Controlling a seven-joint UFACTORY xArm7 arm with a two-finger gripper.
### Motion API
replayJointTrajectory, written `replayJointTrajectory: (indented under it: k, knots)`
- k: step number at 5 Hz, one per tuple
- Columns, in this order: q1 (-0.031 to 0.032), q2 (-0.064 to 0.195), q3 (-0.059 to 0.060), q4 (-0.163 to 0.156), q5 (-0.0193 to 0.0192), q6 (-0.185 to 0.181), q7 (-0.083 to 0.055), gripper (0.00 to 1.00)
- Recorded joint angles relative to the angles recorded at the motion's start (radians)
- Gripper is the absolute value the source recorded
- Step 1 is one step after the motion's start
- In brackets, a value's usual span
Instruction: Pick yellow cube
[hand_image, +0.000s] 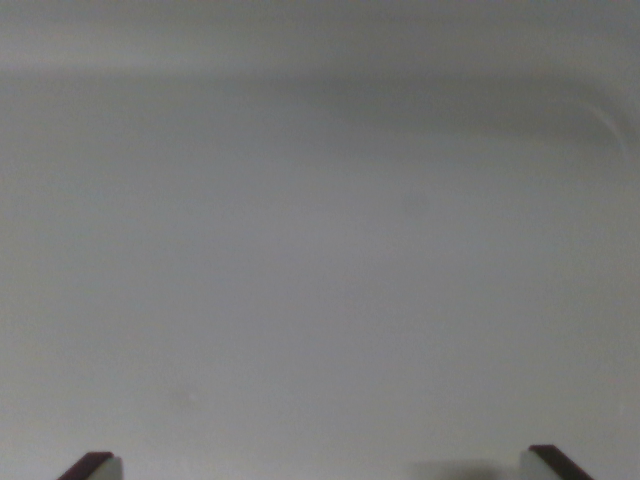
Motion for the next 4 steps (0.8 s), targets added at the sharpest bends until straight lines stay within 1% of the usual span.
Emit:
replayJointTrajectory:
  k: [1,2,3,4]
  knots:
    - [0.0000,0.000,0.000,0.000,0.0000,0.000,0.000,0.00]
    - [-0.0106,0.013,-0.009,-0.044,0.0011,-0.047,-0.024,0.00]
    - [-0.0106,0.013,-0.009,-0.044,0.0011,-0.047,-0.024,0.00]
    - [-0.0207,0.024,-0.017,-0.085,0.0020,-0.092,-0.046,0.00]
